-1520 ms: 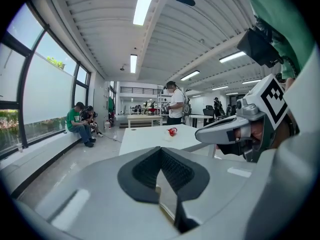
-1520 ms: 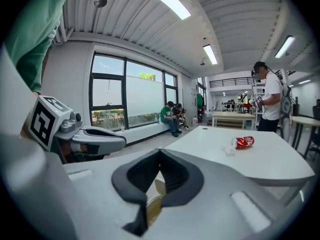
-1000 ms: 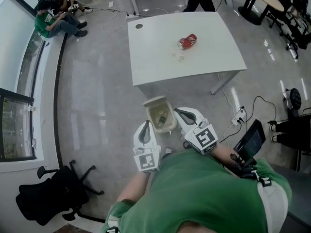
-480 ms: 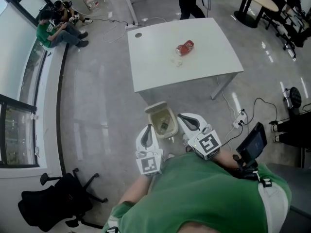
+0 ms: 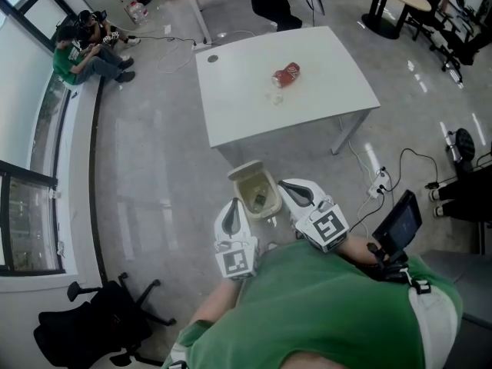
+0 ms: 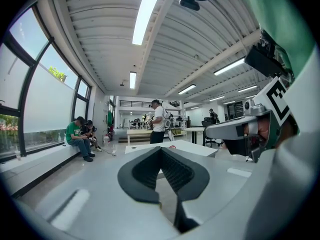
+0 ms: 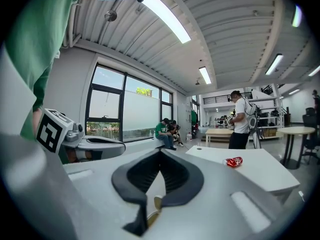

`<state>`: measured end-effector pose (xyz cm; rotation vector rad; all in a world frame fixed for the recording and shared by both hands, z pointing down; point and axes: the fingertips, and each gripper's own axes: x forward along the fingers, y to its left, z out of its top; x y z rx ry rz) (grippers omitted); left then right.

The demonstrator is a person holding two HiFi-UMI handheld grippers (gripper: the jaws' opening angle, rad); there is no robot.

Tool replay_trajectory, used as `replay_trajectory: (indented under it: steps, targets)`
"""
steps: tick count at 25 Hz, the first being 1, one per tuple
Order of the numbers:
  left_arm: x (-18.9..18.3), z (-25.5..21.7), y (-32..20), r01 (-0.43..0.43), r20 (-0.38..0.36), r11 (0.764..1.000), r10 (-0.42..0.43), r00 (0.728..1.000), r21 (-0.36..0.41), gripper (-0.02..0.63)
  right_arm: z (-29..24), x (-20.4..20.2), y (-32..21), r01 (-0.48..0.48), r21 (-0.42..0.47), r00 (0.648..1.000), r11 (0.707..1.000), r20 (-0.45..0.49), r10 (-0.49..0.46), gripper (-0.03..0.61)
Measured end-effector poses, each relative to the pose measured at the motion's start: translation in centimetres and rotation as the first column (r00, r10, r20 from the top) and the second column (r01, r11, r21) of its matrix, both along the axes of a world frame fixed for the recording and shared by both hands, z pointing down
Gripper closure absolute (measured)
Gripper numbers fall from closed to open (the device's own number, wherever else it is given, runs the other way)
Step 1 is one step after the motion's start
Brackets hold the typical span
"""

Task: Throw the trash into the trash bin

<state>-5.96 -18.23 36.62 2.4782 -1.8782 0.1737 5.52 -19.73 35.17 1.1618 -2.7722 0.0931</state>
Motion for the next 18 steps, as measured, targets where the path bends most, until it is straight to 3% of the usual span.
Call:
replay_trajectory:
  steps: [4, 18]
  targets:
    - [-0.38, -0.06, 0.04, -0.008, -0.027, 1.000, 0.008, 1.000, 0.013, 0.607, 0.12, -0.25, 0.22, -0.005, 0.007, 1.000, 1.000, -0.016, 0.005, 0.575]
    - [-0.52, 0.32, 0.79, -0.038, -0.012, 0.999, 0.038, 0.999, -0.013, 0.607, -0.30, -0.16, 0.76, -0.056, 0.007, 0.998, 0.998, -0.007, 0.056, 0.575]
